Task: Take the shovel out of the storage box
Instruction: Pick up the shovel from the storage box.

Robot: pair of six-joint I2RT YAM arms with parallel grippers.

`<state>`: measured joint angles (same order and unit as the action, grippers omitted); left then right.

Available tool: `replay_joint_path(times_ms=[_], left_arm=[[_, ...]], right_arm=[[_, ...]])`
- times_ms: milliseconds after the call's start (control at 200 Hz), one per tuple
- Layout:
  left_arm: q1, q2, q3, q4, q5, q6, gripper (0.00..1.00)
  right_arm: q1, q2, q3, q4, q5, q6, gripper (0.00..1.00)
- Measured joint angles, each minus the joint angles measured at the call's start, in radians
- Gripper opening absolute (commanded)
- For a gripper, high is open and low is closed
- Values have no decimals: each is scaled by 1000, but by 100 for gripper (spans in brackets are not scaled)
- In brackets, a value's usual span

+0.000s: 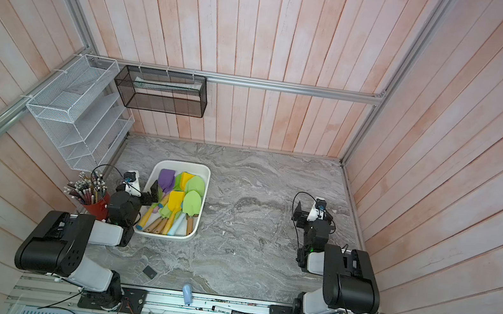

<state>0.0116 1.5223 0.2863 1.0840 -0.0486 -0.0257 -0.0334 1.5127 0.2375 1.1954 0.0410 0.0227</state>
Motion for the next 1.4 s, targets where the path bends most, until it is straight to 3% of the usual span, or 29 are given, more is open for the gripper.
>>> replay_joint_path(times_ms=[1400], left_arm=[[19,-14,11,-45,28,-6,100]], right_arm=[[0,0,1,1,-16,-5,98]])
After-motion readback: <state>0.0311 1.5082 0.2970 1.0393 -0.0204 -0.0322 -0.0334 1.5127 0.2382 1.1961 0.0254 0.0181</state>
